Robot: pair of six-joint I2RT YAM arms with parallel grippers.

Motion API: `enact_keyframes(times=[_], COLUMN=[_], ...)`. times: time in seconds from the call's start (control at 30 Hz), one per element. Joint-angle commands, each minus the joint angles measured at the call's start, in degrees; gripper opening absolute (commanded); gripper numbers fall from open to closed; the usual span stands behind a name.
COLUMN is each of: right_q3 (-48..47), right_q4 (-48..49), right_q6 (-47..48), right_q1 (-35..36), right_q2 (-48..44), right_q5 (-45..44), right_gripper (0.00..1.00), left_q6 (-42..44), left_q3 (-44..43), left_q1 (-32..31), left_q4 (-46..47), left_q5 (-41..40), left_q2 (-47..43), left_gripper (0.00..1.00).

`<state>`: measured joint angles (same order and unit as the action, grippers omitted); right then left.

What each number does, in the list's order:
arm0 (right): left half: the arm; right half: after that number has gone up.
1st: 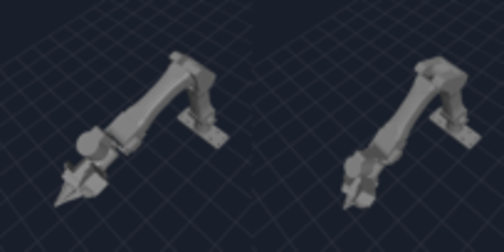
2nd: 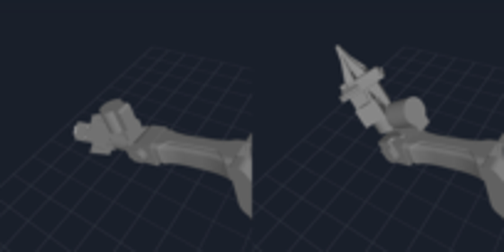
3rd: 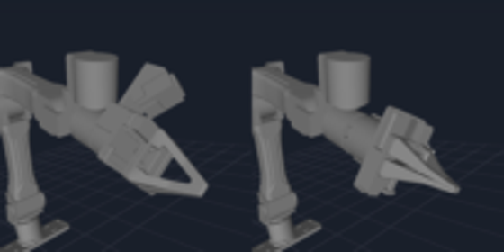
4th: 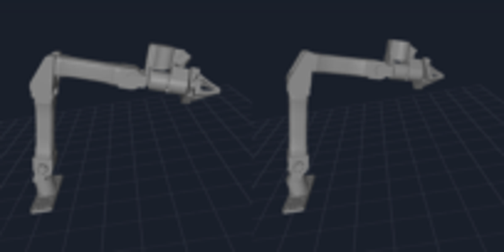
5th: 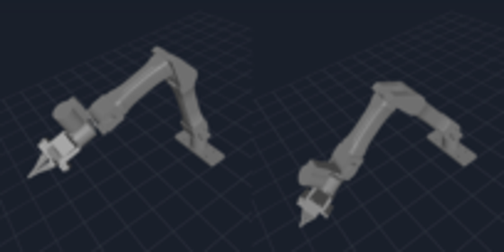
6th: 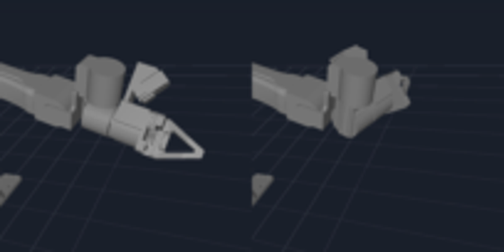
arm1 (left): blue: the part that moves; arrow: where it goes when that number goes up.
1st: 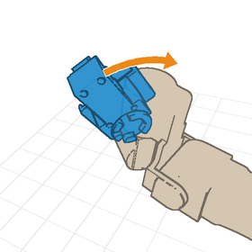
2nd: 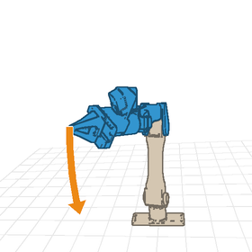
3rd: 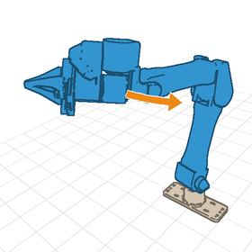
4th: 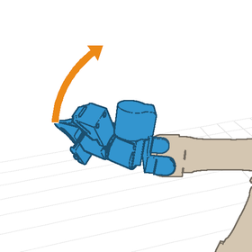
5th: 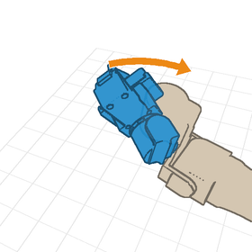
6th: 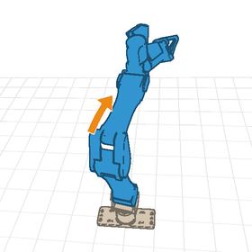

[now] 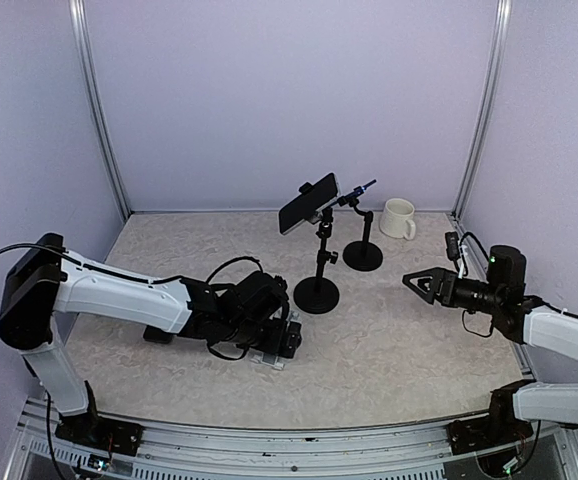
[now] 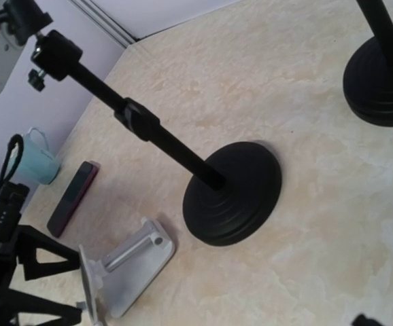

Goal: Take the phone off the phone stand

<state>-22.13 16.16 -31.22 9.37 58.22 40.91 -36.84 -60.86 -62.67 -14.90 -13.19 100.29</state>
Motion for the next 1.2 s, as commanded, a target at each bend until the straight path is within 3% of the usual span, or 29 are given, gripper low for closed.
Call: enact_keyframes(times=[0.0, 0.2, 0.4, 0.67, 0.93, 1.17], right_q3=[-0.52, -0.09, 0.07, -0.15, -0.16, 0.38], right_q4=[-1.04, -1.11, -1.57, -2.6, -2.61, -0.55], right_q6=[0.11, 0.13, 0.51, 1.49, 1.76, 2.22], right_q1=[0.74, 0.74, 0.74, 0.78, 0.81, 0.99], right_q2=[-1.08, -1.41, -1.83, -2.06, -2.65, -3.64], right_q5=[-0.39, -0.46, -0.81, -0.74, -0.73, 0.03], right_gripper=[1.0, 1.0, 1.0, 1.0, 1.0, 1.0], left_q6=[-0.89, -1.57, -2.57, 1.58, 7.37, 14.58], left_q3=[-2.32, -3.6, -4.81, -1.65, 2.34, 1.34], left_q1=[-0.21, -0.23, -0.25, 2.82, 14.9, 30.68], left_q4=[0.22, -1.48, -4.15, -2.91, -1.82, 0.37], left_q5=[-2.13, -4.71, -8.82, -7.64, -2.56, 5.87], left_q2=[2.47, 4.69, 4.92, -3.17, -13.48, -14.78], left_gripper=[0.95, 0.85, 0.65, 0.56, 0.51, 0.51])
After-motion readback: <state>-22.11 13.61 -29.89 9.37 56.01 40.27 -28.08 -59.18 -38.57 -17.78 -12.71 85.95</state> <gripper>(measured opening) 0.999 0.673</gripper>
